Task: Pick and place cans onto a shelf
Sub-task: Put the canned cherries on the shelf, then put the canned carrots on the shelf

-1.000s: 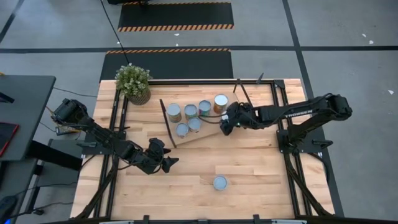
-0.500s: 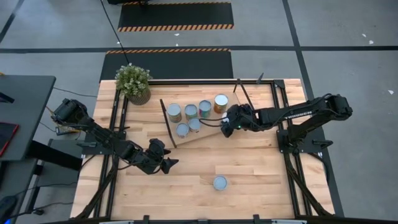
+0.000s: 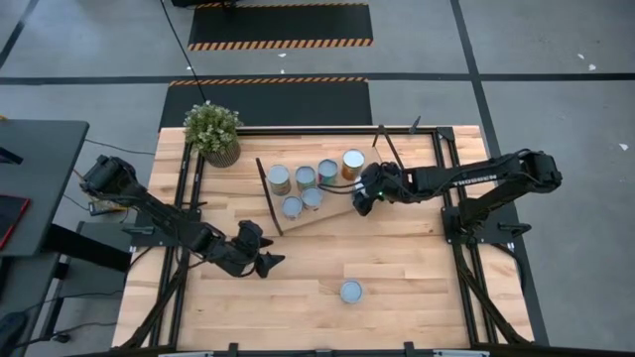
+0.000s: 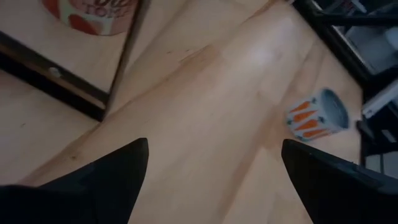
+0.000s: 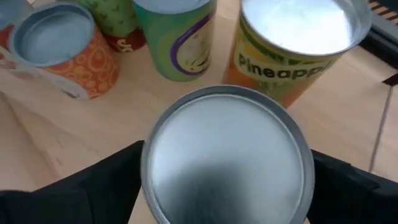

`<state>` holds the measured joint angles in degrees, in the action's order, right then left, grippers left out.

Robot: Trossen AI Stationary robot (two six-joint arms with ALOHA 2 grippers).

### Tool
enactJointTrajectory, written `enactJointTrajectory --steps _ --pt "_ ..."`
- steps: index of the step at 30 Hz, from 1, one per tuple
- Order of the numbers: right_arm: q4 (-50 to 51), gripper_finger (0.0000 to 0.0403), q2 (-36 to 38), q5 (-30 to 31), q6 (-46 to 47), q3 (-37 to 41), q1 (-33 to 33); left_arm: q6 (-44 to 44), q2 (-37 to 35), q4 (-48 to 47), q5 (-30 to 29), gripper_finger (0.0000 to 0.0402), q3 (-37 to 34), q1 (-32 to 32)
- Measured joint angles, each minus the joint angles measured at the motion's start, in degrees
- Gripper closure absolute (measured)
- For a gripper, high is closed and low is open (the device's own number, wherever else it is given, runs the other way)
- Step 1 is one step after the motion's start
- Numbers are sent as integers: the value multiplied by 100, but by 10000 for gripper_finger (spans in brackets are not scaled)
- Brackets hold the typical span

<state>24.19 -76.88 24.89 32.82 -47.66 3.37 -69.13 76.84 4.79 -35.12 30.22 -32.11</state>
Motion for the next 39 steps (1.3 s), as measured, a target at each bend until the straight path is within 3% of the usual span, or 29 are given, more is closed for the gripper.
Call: enactJointTrajectory --steps 13,18,28,33,39 --pt "646 21 4 -218 -96 -791 20 806 -1583 -303 1 26 -2 -193" --pt "712 21 175 -524 -20 -974 57 1017 -2655 -1049 -394 27 -2 -110" --pt "960 21 1069 -562 45 -1032 208 1441 -5046 -2957 -1665 27 -22 -110" --pt "778 21 1487 -558 -92 -1025 212 1275 -5968 -3067 -1915 41 -535 -110" --pt "-793 28 2018 -681 51 -327 212 1203 -6858 -2638 -2036 72 -1315 -111"
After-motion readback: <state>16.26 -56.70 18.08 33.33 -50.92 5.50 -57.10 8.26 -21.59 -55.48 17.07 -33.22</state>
